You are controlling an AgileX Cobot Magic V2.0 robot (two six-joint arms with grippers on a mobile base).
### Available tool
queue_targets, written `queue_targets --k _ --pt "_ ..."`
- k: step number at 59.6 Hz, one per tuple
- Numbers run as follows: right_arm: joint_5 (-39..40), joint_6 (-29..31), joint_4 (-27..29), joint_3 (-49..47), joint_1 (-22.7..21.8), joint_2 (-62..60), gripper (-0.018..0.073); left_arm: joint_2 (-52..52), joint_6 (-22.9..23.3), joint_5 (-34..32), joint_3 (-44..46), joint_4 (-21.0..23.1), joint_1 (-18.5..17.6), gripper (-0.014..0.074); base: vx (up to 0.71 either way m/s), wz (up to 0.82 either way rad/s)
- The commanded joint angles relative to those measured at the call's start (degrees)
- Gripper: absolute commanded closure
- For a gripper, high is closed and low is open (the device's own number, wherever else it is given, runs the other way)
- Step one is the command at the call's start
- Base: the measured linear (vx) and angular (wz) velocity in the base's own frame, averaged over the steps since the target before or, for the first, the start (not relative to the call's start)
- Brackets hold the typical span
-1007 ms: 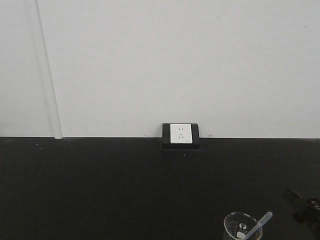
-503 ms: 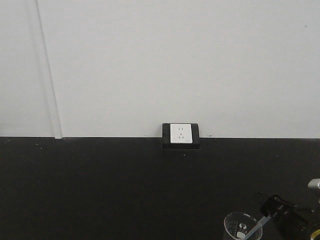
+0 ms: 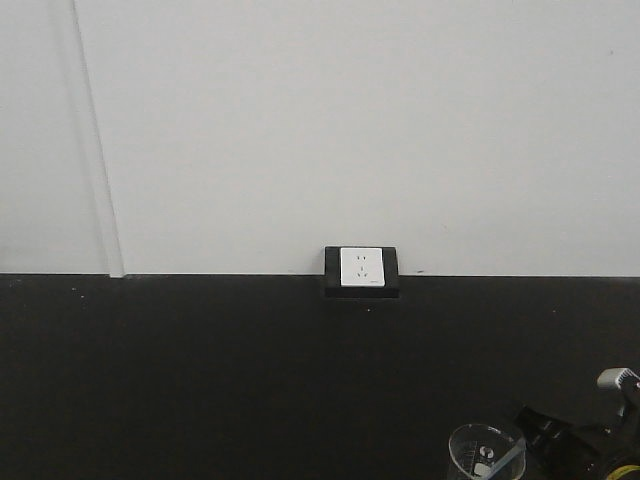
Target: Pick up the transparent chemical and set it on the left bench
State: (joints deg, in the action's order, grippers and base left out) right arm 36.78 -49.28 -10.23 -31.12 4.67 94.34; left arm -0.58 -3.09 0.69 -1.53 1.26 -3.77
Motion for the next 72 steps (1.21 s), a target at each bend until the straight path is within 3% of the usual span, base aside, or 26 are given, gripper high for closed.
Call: queue_targets --k 1,12,21,28,33,43,50,72 --pt "6.4 0.9 -0.7 -1.5 -0.2 -1.9 0.0573 -1.1 0.4 -4.5 -0.9 0.0 -0.1 0.06 0.0 0.0" --pt "8.1 4.4 -0.7 -1.5 -0.2 -3.5 0.0562 -1.1 0.4 -4.5 -0.9 0.0 -0.1 0.06 0.0 0.0" --pt "7.0 15.2 -0.9 -1.5 -0.2 -9.4 0.0562 -1.1 0.4 -4.5 -0.9 0.0 -0.1 0.06 0.0 0.0" --pt "0.8 24.0 -2.3 -1.5 -0.2 -17.0 0.0562 -1.1 0.4 -4.5 -0.9 0.0 -0.1 0.06 0.0 0.0" --pt "-5.7 27.0 -5.0 -1.5 -0.2 -22.5 0.0562 -1.1 0.4 -4.5 -0.9 0.0 -0.1 0.06 0.0 0.0" --pt "-22.0 26.9 -11.2 -1.5 -0.1 -33.6 0.0562 -1.1 0.4 -4.5 -0.9 0.0 -0.1 0.06 0.0 0.0" --pt "-31.1 26.8 -11.3 -1.4 -0.1 -40.1 0.0562 -1.1 0.4 -4.5 -0.9 0.0 -0.1 0.06 0.0 0.0" --pt "-44.6 27.8 -10.6 -1.3 -0.1 -55.0 0.056 -1.1 0.4 -4.5 -0.9 0.0 -0.1 0.06 0.0 0.0"
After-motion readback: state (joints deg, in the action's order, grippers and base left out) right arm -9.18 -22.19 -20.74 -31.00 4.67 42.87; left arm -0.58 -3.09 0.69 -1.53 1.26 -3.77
